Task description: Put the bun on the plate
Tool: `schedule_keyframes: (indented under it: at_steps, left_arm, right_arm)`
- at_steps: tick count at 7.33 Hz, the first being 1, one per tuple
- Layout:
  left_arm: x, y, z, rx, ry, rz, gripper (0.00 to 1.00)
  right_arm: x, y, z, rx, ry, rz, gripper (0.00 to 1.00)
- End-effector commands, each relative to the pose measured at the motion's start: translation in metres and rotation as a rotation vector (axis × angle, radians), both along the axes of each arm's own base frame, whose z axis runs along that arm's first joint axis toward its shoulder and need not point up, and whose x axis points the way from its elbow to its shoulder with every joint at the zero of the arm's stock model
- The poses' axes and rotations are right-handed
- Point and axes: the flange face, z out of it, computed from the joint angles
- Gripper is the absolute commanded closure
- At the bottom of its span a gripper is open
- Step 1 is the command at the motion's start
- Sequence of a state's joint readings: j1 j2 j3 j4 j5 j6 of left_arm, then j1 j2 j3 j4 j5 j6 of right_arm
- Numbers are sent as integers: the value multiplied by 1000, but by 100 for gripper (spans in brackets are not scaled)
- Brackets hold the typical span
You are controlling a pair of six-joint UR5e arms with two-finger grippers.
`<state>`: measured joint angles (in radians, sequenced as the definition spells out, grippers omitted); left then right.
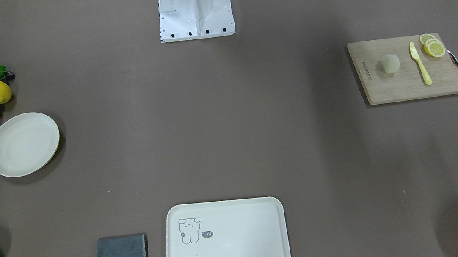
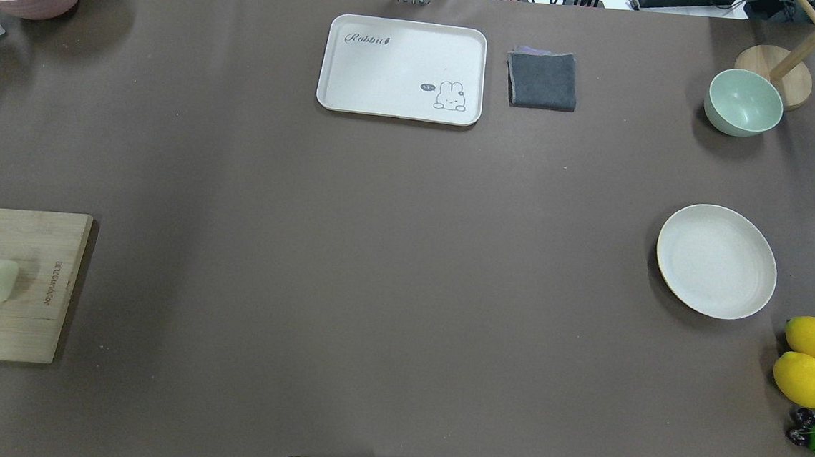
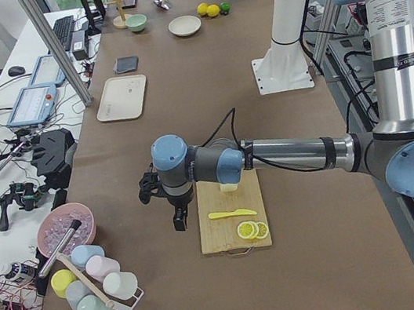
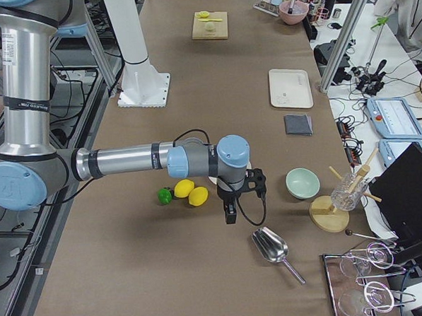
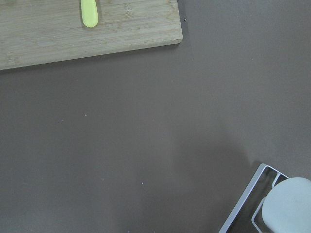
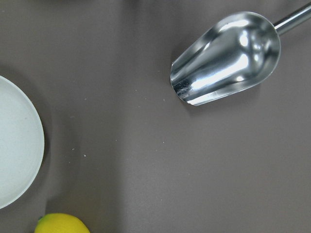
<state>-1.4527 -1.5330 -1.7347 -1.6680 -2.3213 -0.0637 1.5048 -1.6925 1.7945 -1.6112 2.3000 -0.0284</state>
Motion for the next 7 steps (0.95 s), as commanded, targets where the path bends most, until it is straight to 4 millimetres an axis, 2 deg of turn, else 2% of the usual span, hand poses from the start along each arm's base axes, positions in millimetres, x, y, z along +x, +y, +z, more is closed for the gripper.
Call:
schedule_keyframes:
  at_steps: [1,2,3,5,6,7]
  left_arm:
    - [4,-29,-36,69,17,1,2]
    - [7,-51,-66,133,22,1,2]
    - [-1,-69,-94,177,26,-36,2]
    - [-3,-65,-123,222,63,-85,2]
    - [-3,-65,-130,287,78,-87,2]
    - [3,-62,-139,306,137,-56,2]
  right_arm:
    - [-1,-6,-14,124,-23,8,0]
    - [-1,-8,-26,154,-36,32,0]
    - [3,-9,-40,215,-39,45,0]
    - [3,-16,-63,177,-69,134,0]
    - [-6,-26,-80,156,-107,178,0]
    - [-14,-24,-85,144,-170,180,0]
